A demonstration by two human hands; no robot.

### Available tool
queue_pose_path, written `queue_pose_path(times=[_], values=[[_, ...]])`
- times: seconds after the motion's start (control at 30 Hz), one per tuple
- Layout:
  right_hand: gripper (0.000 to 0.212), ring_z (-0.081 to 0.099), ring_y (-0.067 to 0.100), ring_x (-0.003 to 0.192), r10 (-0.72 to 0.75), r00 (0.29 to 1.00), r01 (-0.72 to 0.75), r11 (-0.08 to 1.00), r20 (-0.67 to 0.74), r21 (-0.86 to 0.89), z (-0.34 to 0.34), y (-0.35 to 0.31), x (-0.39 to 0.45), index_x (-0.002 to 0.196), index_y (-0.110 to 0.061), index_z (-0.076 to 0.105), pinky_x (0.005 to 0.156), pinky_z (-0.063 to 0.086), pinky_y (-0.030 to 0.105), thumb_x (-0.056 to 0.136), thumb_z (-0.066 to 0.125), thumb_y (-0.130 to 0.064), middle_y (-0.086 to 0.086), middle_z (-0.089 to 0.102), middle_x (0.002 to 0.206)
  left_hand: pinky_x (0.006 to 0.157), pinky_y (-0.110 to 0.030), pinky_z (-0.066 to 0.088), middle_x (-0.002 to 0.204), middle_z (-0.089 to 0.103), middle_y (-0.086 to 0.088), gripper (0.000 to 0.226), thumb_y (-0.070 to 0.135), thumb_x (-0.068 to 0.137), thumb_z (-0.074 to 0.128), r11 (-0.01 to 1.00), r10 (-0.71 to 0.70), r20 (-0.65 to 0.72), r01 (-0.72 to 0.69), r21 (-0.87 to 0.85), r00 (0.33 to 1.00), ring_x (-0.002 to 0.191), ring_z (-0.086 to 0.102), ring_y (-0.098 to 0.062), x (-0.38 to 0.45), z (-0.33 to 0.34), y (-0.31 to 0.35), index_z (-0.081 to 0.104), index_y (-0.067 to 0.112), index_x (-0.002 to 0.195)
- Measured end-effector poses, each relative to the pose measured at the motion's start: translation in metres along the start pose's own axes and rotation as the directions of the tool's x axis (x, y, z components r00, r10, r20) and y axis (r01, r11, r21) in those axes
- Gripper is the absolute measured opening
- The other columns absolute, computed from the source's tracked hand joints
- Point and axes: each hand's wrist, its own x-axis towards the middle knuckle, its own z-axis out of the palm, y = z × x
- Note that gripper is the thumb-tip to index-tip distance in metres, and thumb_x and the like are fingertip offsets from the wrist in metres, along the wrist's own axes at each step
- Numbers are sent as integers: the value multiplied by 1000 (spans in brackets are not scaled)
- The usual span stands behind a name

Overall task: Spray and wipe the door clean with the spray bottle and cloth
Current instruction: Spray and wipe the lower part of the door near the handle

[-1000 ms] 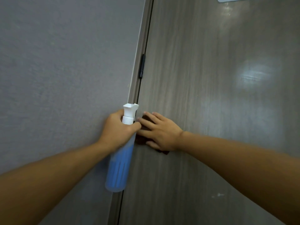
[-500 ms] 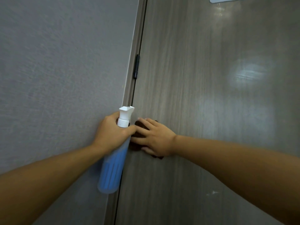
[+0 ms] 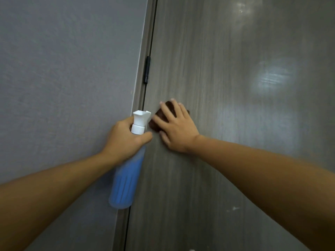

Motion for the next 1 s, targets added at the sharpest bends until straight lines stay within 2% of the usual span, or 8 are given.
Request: queue_pose_path(times=[0.1,0.17,0.23,0.33,0.43,0.8,0.87,1.0], values=[[64,19,52,150,-302,952,304,951,58,-44,10,-9,-30,155,-29,38,122,19,62,95,46,-49,16,26,166,53,-19,44,63,65,7,25,38,62,73,1000,9,18,-9,-4,1000,55,52,-3,-2,3,1,62,19,74],[61,24,50,150,-367,926,374,923,87,-91,8,1,-34,154,-30,41,122,21,60,96,46,-49,15,30,165,56,-26,46,69,67,1,30,40,63,72,1000,9,26,-10,24,1000,58,53,-8,-2,6,3,64,15,78],[60,27,48,149,-309,947,320,935,90,-153,-1,20,-28,153,-31,44,122,23,59,96,46,-50,15,31,165,57,-27,46,69,67,0,31,41,62,71,999,18,24,-19,27,1000,58,52,-9,-1,9,6,63,15,77],[58,25,50,149,-13,998,24,986,64,-167,-16,52,-21,151,-31,44,121,22,61,97,43,-49,16,28,166,57,-32,46,70,66,-7,35,41,63,70,999,37,17,-38,27,999,59,51,-12,1,10,14,62,11,79],[59,19,53,149,182,983,-178,978,23,-111,-17,49,-32,153,-32,39,120,21,65,97,40,-50,16,21,167,49,-17,39,66,61,-1,33,41,64,70,997,78,-2,-78,12,997,54,50,-3,12,8,26,60,12,76],[59,27,52,149,-238,961,257,956,139,-142,-8,32,-105,154,-34,42,121,24,63,97,48,-48,15,27,167,55,-32,42,68,63,-5,38,43,64,69,998,62,42,-61,-10,997,58,52,-12,-2,39,48,63,8,79],[58,31,50,148,-172,977,193,964,129,-181,-16,51,-104,152,-33,46,120,27,61,96,51,-48,15,30,167,53,-31,39,63,58,-1,37,42,63,69,998,55,42,-54,-23,998,55,49,-13,-4,45,48,59,8,75],[56,28,52,148,183,982,-172,970,51,-169,-34,93,-103,152,-31,46,121,24,63,98,55,-43,17,28,167,52,-31,40,61,55,-1,37,39,64,69,997,43,68,-39,-59,997,53,48,-10,-6,55,51,57,6,75]])
